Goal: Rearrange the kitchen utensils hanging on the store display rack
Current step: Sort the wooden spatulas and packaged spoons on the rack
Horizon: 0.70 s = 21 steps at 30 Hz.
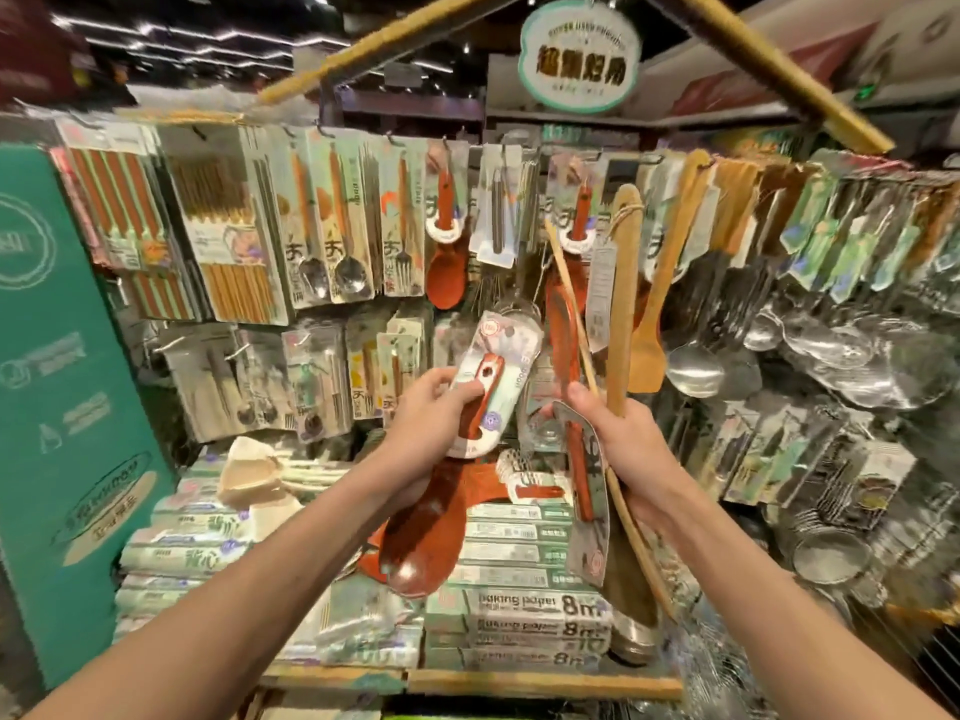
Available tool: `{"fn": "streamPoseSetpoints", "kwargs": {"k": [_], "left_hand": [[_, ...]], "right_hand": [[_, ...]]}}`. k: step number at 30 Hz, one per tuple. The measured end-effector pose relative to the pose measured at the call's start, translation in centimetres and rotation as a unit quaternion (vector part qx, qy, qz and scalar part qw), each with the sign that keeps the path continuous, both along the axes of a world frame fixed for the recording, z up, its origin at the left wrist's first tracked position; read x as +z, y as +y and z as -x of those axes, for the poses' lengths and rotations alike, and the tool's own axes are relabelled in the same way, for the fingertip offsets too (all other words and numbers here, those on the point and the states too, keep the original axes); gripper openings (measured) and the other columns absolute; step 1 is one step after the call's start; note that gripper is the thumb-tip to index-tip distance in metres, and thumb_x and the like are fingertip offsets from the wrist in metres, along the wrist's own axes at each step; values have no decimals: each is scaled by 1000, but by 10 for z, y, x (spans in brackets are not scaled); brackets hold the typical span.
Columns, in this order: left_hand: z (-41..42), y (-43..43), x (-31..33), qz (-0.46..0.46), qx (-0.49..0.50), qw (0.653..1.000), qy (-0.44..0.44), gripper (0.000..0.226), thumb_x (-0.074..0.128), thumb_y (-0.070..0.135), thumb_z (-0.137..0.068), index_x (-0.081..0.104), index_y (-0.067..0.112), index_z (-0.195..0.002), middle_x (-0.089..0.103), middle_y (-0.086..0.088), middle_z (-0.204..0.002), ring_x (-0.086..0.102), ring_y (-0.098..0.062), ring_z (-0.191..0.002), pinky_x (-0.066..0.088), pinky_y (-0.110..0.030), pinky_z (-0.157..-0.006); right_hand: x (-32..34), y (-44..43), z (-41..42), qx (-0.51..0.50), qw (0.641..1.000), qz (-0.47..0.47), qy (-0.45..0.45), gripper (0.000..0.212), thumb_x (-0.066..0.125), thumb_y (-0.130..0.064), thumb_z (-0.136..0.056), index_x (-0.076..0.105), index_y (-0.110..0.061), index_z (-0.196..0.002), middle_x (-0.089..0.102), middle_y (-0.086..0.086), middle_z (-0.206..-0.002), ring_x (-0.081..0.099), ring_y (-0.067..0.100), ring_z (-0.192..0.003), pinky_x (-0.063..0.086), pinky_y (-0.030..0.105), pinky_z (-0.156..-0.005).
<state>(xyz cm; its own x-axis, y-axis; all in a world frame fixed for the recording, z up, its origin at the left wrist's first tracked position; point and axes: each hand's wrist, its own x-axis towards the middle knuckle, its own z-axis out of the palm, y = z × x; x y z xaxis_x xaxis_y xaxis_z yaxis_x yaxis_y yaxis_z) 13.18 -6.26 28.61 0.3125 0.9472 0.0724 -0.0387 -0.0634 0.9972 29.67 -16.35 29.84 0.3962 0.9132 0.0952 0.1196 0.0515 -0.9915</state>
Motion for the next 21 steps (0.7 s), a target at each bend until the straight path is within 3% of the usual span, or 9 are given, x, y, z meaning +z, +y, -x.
{"fn": "streamPoseSetpoints", "kwargs": {"k": [2,5,7,9,10,12,15,17,21], "left_hand": [[-11,16,4,23,6,999,-24,14,59,17,-98,66,7,-104,72,-8,-87,69,-12,-67,54,-27,-61],[-25,31,11,45,-5,998,-51,13,61,23,-97,63,12,-91,70,-6,-77,65,-13,-62,50,-27,-59],[-36,41,19,33,12,998,-59,14,62,25,-97,62,12,-90,70,-6,-75,65,-13,-60,50,-28,-56],[-47,46,29,30,53,995,-79,11,63,21,-97,62,10,-95,69,-3,-69,64,-11,-53,50,-27,-46],[-52,49,35,23,74,994,-82,8,62,18,-97,62,10,-95,68,-1,-65,62,-10,-49,48,-25,-42],[-58,54,44,1,118,991,-69,4,60,12,-96,63,10,-95,66,-3,-70,60,-12,-53,46,-25,-44],[-56,64,51,-31,171,984,-48,5,58,10,-94,63,10,-94,63,-4,-78,58,-13,-62,46,-22,-49],[-49,72,55,-37,183,981,-49,5,59,10,-95,63,10,-98,65,-4,-80,61,-13,-63,49,-24,-52],[-40,88,60,-37,177,981,-64,6,61,11,-97,62,12,-103,70,-4,-86,66,-15,-69,51,-30,-59]], "right_hand": [[4,12,-18,-11,1000,-9,-4,28,58,-34,-96,72,-12,-109,78,-2,-96,72,15,-98,46,59,-100],[15,26,-45,-26,999,-17,-26,22,58,-32,-97,74,-19,-92,78,-4,-90,64,35,-105,46,53,-98],[23,36,-61,-9,999,-25,-34,21,58,-33,-97,73,-21,-90,77,-10,-83,61,39,-109,51,47,-93],[31,48,-72,8,999,-26,-44,22,59,-34,-96,73,-19,-95,76,-13,-82,57,43,-112,51,50,-95],[35,53,-75,15,998,-27,-46,22,60,-35,-95,73,-17,-97,77,-12,-83,58,41,-112,56,44,-91],[42,63,-80,31,998,-34,-51,23,61,-36,-94,75,-18,-94,78,3,-90,61,41,-110,58,34,-84],[53,76,-89,55,994,-56,-78,26,62,-41,-92,77,-22,-81,68,32,-104,55,58,-107,46,57,-97],[60,82,-98,55,991,-71,-97,28,61,-42,-92,78,-21,-83,68,32,-103,55,58,-106,46,57,-97],[72,91,-114,32,991,-91,-93,31,61,-40,-93,77,-14,-88,75,15,-99,52,57,-112,50,50,-92]]}}
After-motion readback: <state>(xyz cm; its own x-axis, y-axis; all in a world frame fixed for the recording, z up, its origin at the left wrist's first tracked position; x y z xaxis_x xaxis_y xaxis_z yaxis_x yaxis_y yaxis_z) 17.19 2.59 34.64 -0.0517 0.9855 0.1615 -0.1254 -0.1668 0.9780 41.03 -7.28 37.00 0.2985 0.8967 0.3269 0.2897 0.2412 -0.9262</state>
